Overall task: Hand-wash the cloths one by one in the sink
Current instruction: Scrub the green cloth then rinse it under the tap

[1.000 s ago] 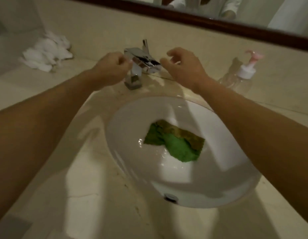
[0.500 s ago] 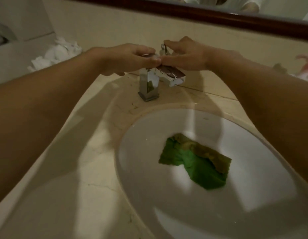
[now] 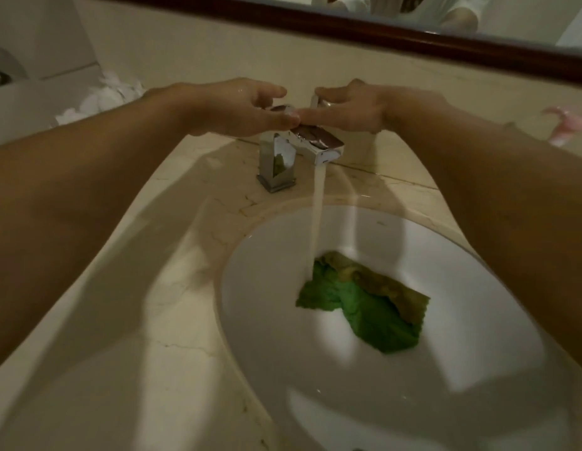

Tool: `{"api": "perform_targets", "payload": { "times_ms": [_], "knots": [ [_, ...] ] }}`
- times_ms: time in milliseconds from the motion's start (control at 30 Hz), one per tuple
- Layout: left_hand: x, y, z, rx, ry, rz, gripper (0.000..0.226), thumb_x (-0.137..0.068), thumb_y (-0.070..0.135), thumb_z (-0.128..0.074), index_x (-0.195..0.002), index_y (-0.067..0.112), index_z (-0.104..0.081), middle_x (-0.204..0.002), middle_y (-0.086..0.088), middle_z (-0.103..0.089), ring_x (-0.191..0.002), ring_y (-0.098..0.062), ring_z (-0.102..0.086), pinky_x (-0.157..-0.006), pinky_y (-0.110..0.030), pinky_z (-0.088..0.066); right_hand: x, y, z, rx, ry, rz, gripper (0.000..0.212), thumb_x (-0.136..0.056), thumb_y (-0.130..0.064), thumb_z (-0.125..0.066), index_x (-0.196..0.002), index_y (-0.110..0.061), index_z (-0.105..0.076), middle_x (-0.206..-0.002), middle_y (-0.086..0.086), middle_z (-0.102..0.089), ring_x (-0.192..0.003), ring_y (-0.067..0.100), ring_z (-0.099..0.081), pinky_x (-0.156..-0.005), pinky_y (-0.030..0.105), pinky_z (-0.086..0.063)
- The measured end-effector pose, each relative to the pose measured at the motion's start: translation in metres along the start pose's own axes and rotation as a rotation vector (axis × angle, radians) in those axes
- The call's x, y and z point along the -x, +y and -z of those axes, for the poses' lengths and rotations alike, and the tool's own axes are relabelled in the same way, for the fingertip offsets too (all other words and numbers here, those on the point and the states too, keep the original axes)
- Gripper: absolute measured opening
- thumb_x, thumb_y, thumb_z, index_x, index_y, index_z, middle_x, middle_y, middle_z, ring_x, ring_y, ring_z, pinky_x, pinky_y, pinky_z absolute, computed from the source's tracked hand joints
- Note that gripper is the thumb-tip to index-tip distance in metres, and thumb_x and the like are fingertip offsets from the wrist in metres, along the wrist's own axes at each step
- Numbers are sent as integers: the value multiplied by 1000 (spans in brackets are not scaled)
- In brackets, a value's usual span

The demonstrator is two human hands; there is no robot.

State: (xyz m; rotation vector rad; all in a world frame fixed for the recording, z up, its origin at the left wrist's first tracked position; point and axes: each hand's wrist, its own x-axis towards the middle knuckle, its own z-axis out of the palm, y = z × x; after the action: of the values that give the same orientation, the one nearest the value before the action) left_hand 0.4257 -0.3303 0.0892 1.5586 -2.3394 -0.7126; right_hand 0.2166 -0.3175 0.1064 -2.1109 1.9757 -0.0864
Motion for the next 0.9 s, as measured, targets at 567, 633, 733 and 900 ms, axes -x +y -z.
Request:
{"api": "perform_targets", "payload": {
  "times_ms": [567, 633, 733, 900],
  "knots": [
    [40, 156, -115, -239, -12, -407, 78, -88, 65, -58, -154, 30, -34, -160, 1, -34, -144, -24, -35, -114, -34, -26, 204, 160, -49, -619, 219, -336, 52, -91, -45, -74, -117, 0, -69, -116, 19, -68, -103, 29, -66, -80, 40, -57],
    [31, 173, -141, -70, 18, -424, 74, -90, 54, -65, -152, 24, -39, -155, 1, -41, -140, -20, -39, -103, -25, -29, 217, 181, -49, -661, 263, -417, 39, -88, -44, -78, -94, -6, -70, -101, 9, -71, -98, 23, -68, -72, 33, -53],
    [14, 196, -172, 100, -15, -373, 76, -86, 43, -76, -148, 17, -42, -144, 0, -49, -132, -20, -47, -97, -27, -40, 217, 210, -51, -722, 395, -503, 38, -84, -44, -82, -82, -14, -58, -89, 5, -66, -86, 20, -64, -69, 32, -49],
    [-16, 215, -206, 377, -126, -274, 98, -75, 39, -86, -152, 17, -31, -136, 10, -50, -123, -10, -51, -96, -29, -48, 192, 236, -52, -794, 492, -410, 80, -82, -41, -85, -143, -14, -42, -138, 5, -51, -120, 19, -52, -84, 26, -45]
  ]
}}
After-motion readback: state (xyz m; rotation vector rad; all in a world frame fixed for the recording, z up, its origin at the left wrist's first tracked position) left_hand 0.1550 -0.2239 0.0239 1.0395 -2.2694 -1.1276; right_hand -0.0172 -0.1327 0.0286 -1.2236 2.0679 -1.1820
